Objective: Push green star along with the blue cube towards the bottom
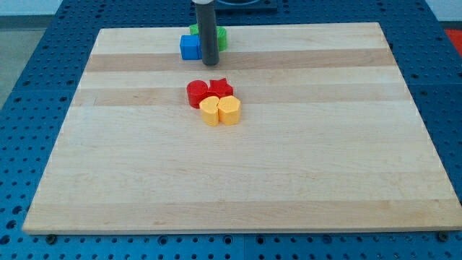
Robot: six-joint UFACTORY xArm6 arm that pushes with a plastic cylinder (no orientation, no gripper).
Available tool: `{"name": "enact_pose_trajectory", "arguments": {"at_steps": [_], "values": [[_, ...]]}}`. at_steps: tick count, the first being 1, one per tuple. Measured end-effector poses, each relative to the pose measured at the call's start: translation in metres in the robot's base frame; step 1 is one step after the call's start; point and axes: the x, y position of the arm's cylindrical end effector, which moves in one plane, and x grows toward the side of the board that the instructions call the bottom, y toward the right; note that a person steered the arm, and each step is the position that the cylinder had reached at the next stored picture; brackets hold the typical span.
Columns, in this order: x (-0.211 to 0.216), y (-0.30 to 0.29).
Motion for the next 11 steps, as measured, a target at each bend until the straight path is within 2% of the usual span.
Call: {"name": "enact_pose_trajectory", "arguments": {"at_steps": [2,3,4,5,6,7,11], "values": [[0.002,0.0],[0.033,0.057],[0.078,0.137],[0.135,0.18],[0.166,0.182],[0.127,0.183],[-0.101,0.184]]}}
